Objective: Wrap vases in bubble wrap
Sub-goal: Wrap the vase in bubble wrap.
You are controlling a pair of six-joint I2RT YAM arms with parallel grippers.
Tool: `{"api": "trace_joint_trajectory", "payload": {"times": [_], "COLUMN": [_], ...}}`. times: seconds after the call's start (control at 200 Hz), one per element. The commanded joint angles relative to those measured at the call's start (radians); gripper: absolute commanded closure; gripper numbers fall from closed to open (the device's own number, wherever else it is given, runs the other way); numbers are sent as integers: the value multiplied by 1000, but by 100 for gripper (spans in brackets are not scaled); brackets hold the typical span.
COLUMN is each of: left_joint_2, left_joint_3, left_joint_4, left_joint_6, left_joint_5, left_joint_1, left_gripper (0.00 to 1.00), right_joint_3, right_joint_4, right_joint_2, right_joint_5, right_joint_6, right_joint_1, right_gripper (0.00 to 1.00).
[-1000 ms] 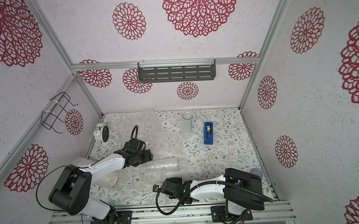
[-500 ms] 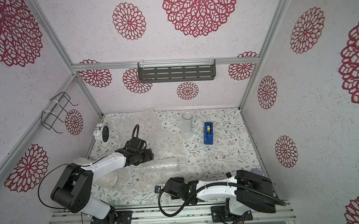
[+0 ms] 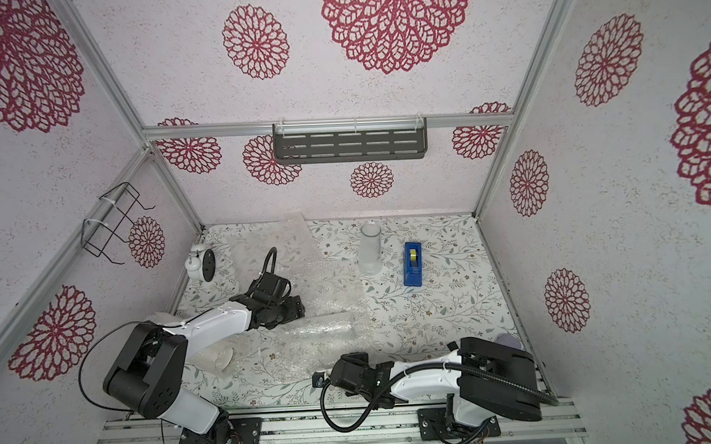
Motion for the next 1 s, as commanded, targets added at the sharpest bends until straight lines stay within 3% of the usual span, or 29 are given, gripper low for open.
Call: {"api": "trace_joint_trajectory", "payload": {"times": [0.0,0.115,0.41,0.996], "left_joint_2": [20,32,45,90], "left_joint_3": [23,34,36,80], "left_joint_4": [7,-2,-3,-19], "left_joint_6": [6,12,16,44], "left_joint_5": [11,22,27,22], "left_joint_1": [-5,-5,-8,-18], "left_gripper": [20,20,20,20], "right_joint_3": [-25,-42,-31,4], "right_joint_4": [80,129,150,262], "right_joint_2": [13,-35,-55,-44], "right_joint_5": [78,94,98,137], "right_joint_6": [-35,-49,-48,6], "right_joint_1": [3,4,1,-51], "right_gripper": [65,68,100,100]}}
